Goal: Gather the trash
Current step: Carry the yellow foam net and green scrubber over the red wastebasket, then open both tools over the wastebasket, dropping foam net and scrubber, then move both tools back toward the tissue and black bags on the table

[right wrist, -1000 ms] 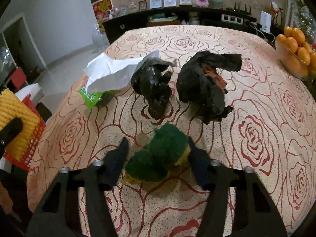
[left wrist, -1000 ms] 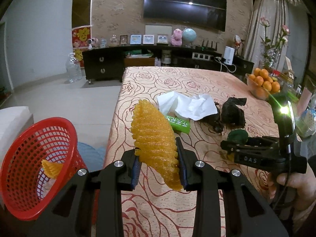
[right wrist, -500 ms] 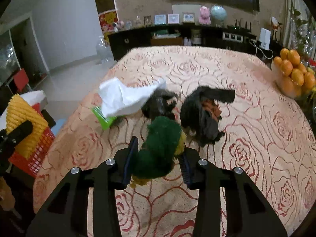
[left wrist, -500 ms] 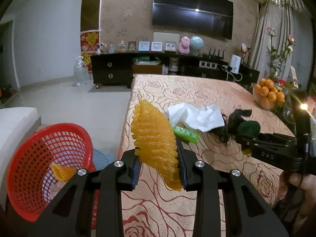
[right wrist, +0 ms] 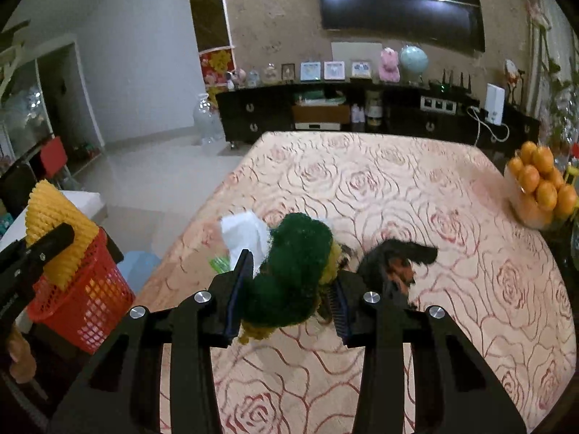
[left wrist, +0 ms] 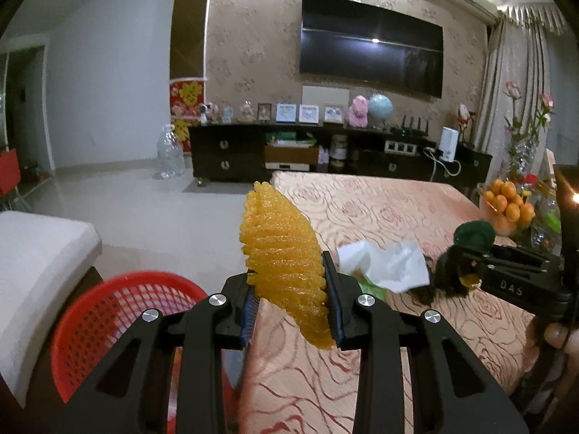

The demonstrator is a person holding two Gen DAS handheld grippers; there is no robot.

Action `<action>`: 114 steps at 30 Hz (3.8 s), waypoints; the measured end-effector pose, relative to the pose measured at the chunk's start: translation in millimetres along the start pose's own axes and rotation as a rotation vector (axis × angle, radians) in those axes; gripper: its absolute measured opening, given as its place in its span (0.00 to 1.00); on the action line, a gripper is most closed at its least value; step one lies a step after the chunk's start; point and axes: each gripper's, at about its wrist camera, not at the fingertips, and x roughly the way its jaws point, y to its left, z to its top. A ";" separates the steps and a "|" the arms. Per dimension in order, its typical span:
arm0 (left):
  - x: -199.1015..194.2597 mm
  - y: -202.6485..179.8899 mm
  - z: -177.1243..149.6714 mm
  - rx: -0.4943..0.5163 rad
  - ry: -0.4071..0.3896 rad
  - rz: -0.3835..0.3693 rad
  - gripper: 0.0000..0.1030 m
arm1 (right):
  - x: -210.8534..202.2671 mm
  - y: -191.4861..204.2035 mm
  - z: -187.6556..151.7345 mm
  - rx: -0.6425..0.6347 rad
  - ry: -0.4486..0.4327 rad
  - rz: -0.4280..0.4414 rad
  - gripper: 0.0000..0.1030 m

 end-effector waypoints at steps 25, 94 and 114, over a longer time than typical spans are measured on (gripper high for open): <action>13.3 77.6 6.9 -0.105 0.002 0.142 0.29 | 31.7 69.8 52.4 -0.123 -0.039 0.107 0.38; -5.9 174.1 -29.7 -0.182 0.147 0.325 0.70 | 72.4 240.0 25.1 -0.316 0.162 0.539 0.51; -19.6 176.7 -26.9 -0.220 0.064 0.331 0.77 | 64.9 213.4 31.1 -0.279 0.102 0.449 0.65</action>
